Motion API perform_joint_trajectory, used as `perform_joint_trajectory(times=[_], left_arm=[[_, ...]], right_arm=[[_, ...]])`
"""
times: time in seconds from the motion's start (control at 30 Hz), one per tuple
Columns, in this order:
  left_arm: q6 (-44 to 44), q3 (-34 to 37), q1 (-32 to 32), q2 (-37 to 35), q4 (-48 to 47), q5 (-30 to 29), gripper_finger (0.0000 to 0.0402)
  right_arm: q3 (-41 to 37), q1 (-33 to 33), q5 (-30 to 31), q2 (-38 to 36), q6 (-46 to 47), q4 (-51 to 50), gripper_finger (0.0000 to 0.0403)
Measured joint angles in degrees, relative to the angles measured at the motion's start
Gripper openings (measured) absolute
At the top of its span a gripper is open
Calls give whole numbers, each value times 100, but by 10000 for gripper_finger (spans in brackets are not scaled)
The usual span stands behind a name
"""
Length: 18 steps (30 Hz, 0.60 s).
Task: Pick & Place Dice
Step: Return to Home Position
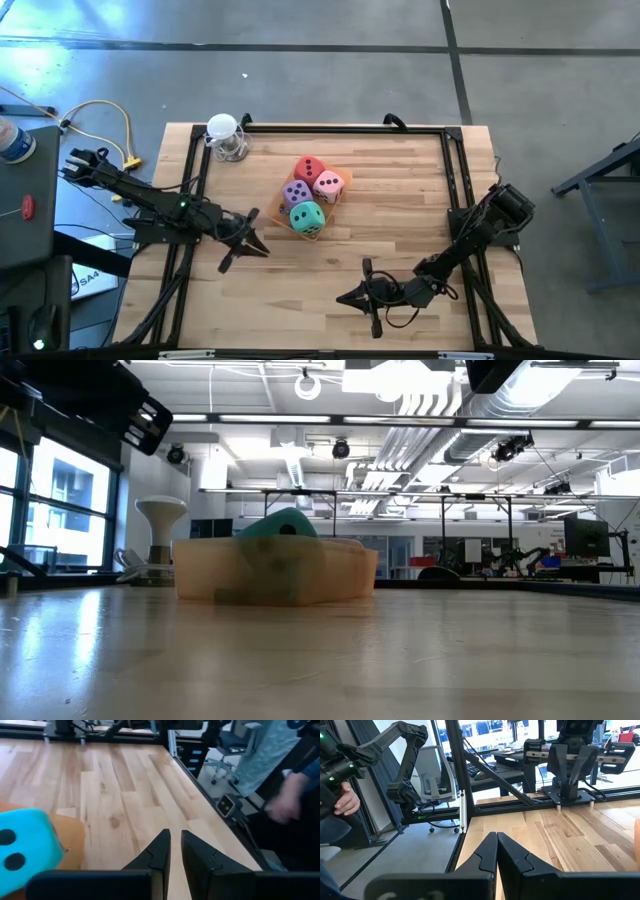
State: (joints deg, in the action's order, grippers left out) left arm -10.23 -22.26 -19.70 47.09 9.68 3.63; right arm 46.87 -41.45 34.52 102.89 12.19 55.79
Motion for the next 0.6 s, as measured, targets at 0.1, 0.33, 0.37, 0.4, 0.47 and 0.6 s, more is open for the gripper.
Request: perform_joint_trajectory(times=[0.1, 0.33, 0.37, 0.4, 0.47, 0.6], left_arm=[[30, 0, 0, 0, 0, -109, 40], [-58, 0, 0, 0, 38, -117, 40], [-58, 0, 0, 0, 37, -117, 40], [-60, 0, -2, 0, 39, -117, 40], [-60, 0, 0, 0, 30, -117, 40], [-50, 0, -2, 0, -24, -342, 40]], right_arm=[[0, 0, 0, 0, 0, 1, 2], [0, 0, -2, 0, 0, 1, 2], [0, 0, -2, 0, 0, 0, 2], [0, 0, -2, 0, 0, 0, 2], [0, 0, -2, 0, 0, 0, 2], [0, 0, -2, 0, 0, 0, 2]])
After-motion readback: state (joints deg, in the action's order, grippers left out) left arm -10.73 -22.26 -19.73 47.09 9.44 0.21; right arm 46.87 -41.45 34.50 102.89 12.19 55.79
